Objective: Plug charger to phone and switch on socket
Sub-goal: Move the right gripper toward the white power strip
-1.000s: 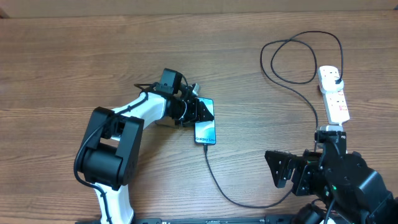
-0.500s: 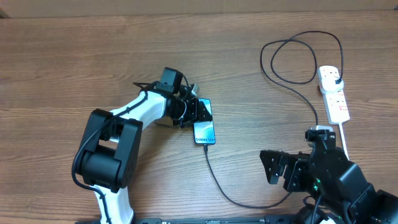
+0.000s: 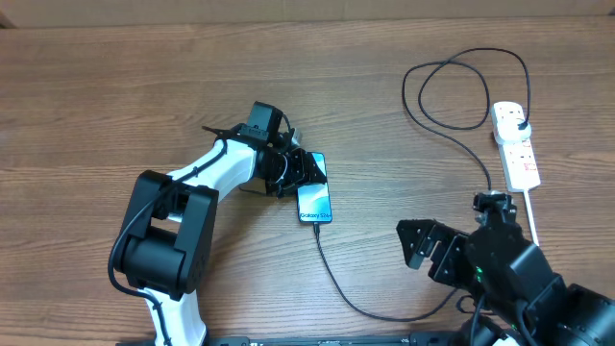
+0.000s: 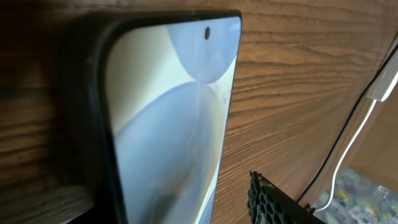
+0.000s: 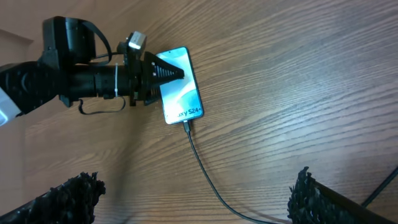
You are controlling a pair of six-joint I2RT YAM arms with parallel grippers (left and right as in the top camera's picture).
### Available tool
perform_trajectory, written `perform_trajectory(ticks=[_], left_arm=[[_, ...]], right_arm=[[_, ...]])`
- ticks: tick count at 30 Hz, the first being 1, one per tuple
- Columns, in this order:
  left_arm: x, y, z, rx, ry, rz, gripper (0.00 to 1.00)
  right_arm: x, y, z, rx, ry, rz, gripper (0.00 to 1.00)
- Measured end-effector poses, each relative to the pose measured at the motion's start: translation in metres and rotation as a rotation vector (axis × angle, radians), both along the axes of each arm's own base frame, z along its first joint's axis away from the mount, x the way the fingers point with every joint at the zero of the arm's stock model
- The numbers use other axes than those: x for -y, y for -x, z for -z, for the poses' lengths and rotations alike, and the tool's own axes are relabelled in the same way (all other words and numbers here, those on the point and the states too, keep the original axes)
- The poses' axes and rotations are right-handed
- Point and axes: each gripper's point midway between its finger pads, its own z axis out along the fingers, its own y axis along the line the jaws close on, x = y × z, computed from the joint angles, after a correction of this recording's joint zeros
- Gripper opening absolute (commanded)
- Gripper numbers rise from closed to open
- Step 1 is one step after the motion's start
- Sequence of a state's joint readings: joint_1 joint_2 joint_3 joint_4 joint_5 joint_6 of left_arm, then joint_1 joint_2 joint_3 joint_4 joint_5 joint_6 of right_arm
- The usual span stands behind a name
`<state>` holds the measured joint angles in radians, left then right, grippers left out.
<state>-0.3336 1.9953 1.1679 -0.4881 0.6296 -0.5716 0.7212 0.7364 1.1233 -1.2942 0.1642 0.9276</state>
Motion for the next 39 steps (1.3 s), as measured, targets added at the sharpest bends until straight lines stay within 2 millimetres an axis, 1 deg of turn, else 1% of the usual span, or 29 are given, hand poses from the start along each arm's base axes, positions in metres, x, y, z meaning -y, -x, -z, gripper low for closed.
perform_trajectory(ticks=[7, 13, 15, 21, 25, 29, 32, 39], left_arm=[[-0.004, -0.001, 0.000, -0.020, -0.030, -0.037, 0.58], [-0.007, -0.002, 0.000, -0.037, -0.050, -0.071, 0.61], [-0.008, -0.002, 0.001, -0.040, -0.054, -0.079, 0.63], [-0.008, -0.003, -0.001, -0.038, -0.055, -0.083, 0.64], [-0.008, -0.003, -0.001, -0.036, -0.055, -0.082, 0.67], [-0.008, -0.003, -0.001, -0.030, -0.054, -0.076, 0.68], [-0.007, -0.004, -0.002, -0.014, -0.052, -0.060, 0.68], [-0.007, -0.006, -0.003, 0.016, -0.049, -0.034, 0.68]], right_arm=[[-0.004, -0.005, 0.008, -0.039, 0.023, 0.012, 1.00], [-0.009, -0.010, 0.018, -0.081, 0.059, 0.013, 1.00], [-0.011, -0.012, 0.023, -0.100, 0.077, 0.012, 1.00], [-0.018, -0.020, 0.042, -0.174, 0.142, 0.012, 1.00], [-0.021, -0.024, 0.052, -0.212, 0.176, 0.013, 1.00], [-0.024, -0.027, 0.061, -0.252, 0.195, 0.033, 1.00], [-0.026, -0.029, 0.065, -0.269, 0.191, 0.056, 1.00], [-0.030, -0.034, 0.063, -0.257, 0.164, 0.075, 1.00]])
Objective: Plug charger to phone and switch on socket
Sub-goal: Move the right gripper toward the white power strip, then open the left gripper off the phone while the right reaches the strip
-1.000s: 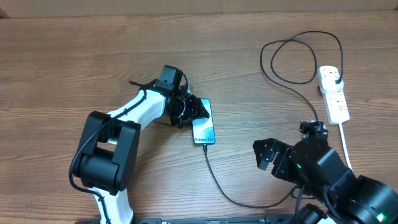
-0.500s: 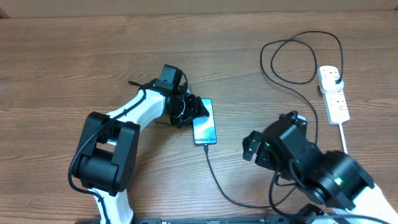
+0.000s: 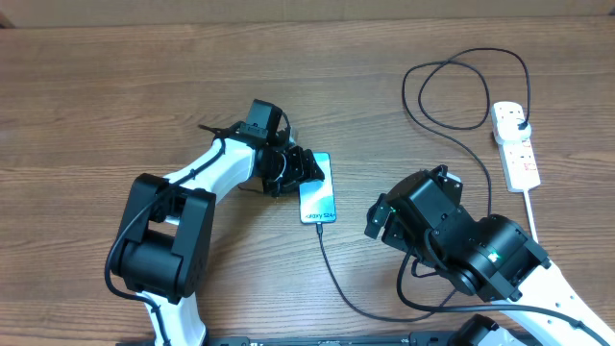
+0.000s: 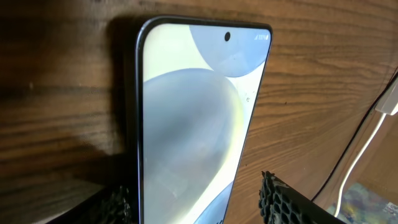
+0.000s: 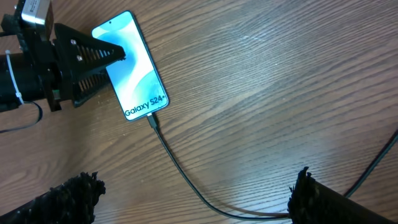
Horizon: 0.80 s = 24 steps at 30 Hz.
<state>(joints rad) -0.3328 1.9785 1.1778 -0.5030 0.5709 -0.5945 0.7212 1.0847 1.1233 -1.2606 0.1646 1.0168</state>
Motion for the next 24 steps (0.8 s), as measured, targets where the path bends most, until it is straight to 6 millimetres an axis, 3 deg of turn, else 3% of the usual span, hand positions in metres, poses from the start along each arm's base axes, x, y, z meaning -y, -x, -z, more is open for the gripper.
perform_trajectory(ticks=[6, 9, 13, 18, 20, 21, 24], left_arm=[[0.000, -0.006, -0.001, 0.060, 0.001, 0.038, 0.71], [0.000, -0.010, -0.002, 0.092, 0.006, 0.058, 0.78], [0.003, -0.013, -0.006, 0.127, 0.021, 0.091, 0.98], [0.004, -0.014, -0.010, 0.146, 0.028, 0.109, 1.00], [0.001, -0.014, -0.011, 0.149, 0.008, 0.119, 1.00], [-0.001, -0.014, -0.010, 0.149, -0.009, 0.118, 1.00], [-0.022, -0.011, -0.010, 0.145, -0.129, 0.102, 1.00]], right_arm=[[-0.004, -0.004, -0.002, 0.018, -0.017, 0.003, 1.00], [-0.008, -0.008, -0.005, 0.036, -0.039, 0.010, 1.00], [-0.012, -0.011, -0.007, 0.034, -0.090, 0.069, 1.00], [-0.015, -0.011, -0.008, 0.015, -0.143, 0.152, 0.99], [-0.013, -0.011, -0.007, 0.014, -0.139, 0.171, 0.82], [-0.010, -0.011, -0.007, 0.013, -0.130, 0.184, 0.79], [0.004, -0.008, -0.003, 0.012, -0.070, 0.218, 0.51]])
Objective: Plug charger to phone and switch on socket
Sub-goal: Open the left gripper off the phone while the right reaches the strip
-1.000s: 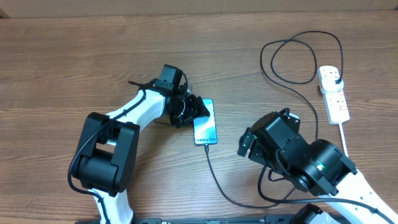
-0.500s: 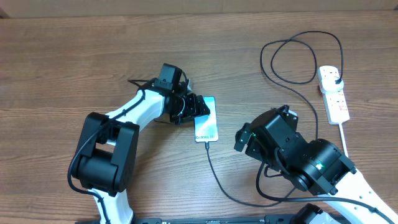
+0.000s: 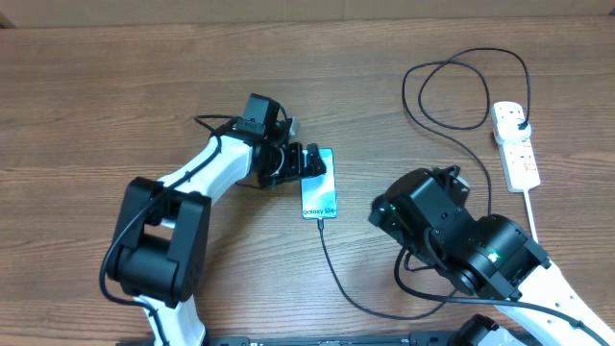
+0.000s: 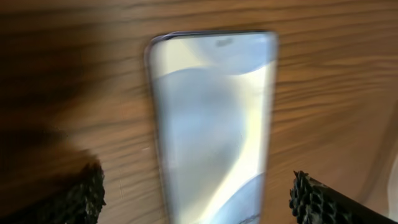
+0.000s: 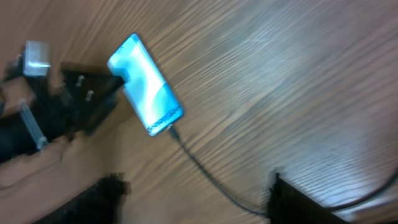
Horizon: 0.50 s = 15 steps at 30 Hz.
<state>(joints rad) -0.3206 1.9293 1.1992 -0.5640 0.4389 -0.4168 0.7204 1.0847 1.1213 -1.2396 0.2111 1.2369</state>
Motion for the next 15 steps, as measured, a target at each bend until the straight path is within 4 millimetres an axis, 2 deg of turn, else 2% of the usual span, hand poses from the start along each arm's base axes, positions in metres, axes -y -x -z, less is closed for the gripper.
perform_trajectory(ticks=[2, 4, 6, 8, 9, 12, 14, 15], left_arm=[[-0.019, 0.005, 0.000, -0.004, -0.089, -0.027, 1.00], [-0.036, 0.010, -0.010, 0.013, -0.157, -0.051, 1.00], [-0.049, 0.011, -0.044, 0.088, -0.199, -0.075, 1.00], [-0.056, 0.015, -0.090, 0.199, -0.208, -0.095, 1.00], [-0.059, 0.020, -0.118, 0.273, -0.208, -0.106, 1.00], [-0.068, 0.047, -0.188, 0.455, -0.201, -0.125, 1.00], [-0.076, 0.076, -0.227, 0.559, -0.196, -0.131, 1.00], [-0.079, 0.087, -0.235, 0.582, -0.197, -0.131, 1.00]], right_arm=[[0.010, 0.002, 0.003, -0.005, 0.047, 0.021, 0.39], [0.020, 0.004, 0.004, -0.006, 0.091, 0.041, 0.27], [0.029, 0.002, 0.004, -0.001, 0.121, 0.065, 0.18], [0.038, -0.001, 0.004, 0.003, 0.138, 0.103, 0.08], [0.045, -0.004, 0.004, 0.006, 0.144, 0.131, 0.04], [0.070, -0.016, 0.002, 0.012, 0.151, 0.249, 0.04], [0.090, -0.031, 0.000, 0.033, 0.144, 0.319, 0.04], [0.098, -0.036, -0.001, 0.043, 0.142, 0.343, 0.04]])
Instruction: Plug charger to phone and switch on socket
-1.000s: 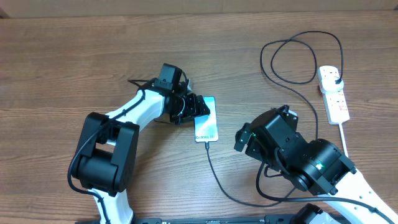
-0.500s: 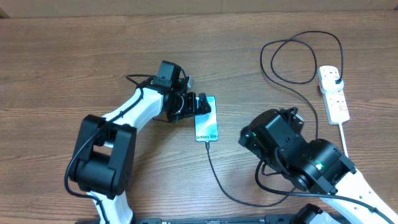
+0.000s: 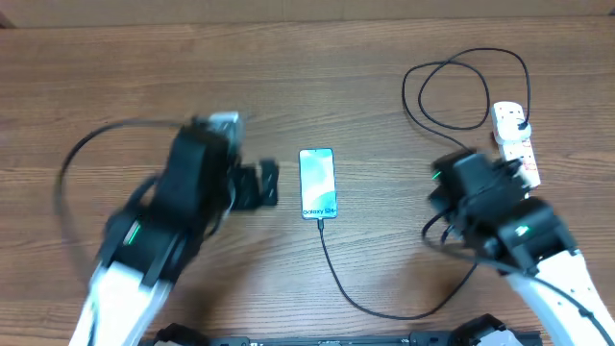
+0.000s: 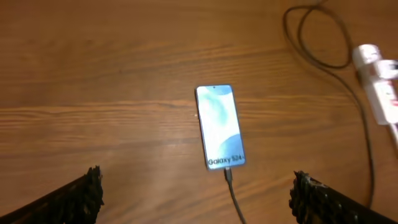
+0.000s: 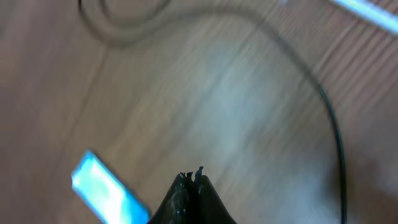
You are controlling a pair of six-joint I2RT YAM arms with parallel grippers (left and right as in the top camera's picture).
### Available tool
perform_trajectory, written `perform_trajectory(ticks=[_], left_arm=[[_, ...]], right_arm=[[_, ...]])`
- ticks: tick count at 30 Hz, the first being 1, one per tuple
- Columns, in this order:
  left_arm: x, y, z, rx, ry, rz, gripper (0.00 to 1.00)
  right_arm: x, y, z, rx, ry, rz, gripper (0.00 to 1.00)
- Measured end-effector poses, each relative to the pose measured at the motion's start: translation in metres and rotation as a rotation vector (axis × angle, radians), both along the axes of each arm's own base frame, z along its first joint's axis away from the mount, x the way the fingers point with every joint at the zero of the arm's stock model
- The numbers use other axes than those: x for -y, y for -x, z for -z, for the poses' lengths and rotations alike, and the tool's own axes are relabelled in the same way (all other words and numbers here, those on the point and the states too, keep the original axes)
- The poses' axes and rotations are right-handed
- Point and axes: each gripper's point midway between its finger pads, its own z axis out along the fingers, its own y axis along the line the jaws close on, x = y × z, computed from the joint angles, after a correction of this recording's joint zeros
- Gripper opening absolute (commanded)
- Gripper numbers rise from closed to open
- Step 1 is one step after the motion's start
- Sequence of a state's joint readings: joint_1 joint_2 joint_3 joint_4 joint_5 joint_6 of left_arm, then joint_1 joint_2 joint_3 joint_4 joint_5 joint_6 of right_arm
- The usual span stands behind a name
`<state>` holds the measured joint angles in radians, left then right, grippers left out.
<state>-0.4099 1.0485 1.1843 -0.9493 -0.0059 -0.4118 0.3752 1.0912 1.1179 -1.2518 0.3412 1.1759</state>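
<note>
The phone [image 3: 317,183] lies flat mid-table with its screen lit, also in the left wrist view [image 4: 219,126] and as a blue blur in the right wrist view [image 5: 106,190]. A black charger cable [image 3: 336,279] is plugged into the phone's near end [image 4: 228,174] and loops to the white power strip [image 3: 514,144] at the far right. My left gripper [image 4: 198,198] hangs open, high and to the left of the phone, holding nothing. My right gripper [image 5: 189,180] is shut and empty, close to the strip's near end.
The cable makes a loose loop [image 3: 461,91] at the back right, left of the strip. A white lead [image 3: 531,216] runs from the strip toward the table's front edge. Both arms are motion-blurred in the overhead view.
My left gripper has left the phone's left side and now sits back and higher, still open. My right gripper has gone right toward the power strip and shut. The phone stays put.
At first my left gripper was on the upper end of the tilted, cabled phone, with my right gripper open at the front right. Then the right one hung over the cable. The phone then lay straight. Now the left has withdrawn and the right is shut by the strip.
</note>
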Motion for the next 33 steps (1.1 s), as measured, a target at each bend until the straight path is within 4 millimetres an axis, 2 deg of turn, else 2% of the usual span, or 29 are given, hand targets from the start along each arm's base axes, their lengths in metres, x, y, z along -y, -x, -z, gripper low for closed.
perform_trajectory(ticks=[2, 6, 9, 11, 15, 18, 23, 26, 29, 33], left_arm=[[-0.012, 0.024, -0.013, 0.033, -0.012, -0.008, 1.00], [-0.036, 0.061, -0.020, 0.044, -0.037, -0.038, 1.00], [-0.047, 0.078, -0.020, 0.044, -0.049, -0.049, 1.00], [-0.050, 0.082, -0.019, 0.039, -0.055, -0.051, 0.99], [-0.054, 0.089, -0.012, 0.002, -0.076, -0.053, 0.99], [-0.054, 0.089, -0.012, 0.003, -0.078, -0.055, 1.00], [-0.055, 0.089, -0.012, 0.002, -0.080, -0.056, 1.00], [-0.055, 0.089, -0.012, 0.002, -0.080, -0.056, 1.00], [-0.055, 0.090, -0.011, -0.002, -0.083, -0.056, 0.99], [-0.057, 0.090, -0.011, -0.001, -0.082, -0.063, 1.00]], right_arm=[[0.020, -0.013, 0.001, 0.001, -0.006, 0.033, 0.04], [0.072, -0.027, 0.011, -0.071, 0.000, 0.141, 0.04], [0.107, -0.040, 0.017, -0.118, -0.027, 0.219, 0.04], [0.119, -0.047, 0.018, -0.132, -0.050, 0.237, 0.04], [0.149, -0.077, 0.029, -0.156, -0.123, 0.279, 0.04], [0.160, -0.093, 0.048, -0.203, -0.179, 0.291, 0.04], [0.163, -0.119, 0.092, -0.300, -0.287, 0.282, 0.04], [0.165, -0.128, 0.108, -0.337, -0.299, 0.272, 0.04], [0.171, -0.135, 0.109, -0.336, -0.281, 0.266, 0.04], [0.184, -0.144, 0.096, -0.292, -0.241, 0.277, 0.04]])
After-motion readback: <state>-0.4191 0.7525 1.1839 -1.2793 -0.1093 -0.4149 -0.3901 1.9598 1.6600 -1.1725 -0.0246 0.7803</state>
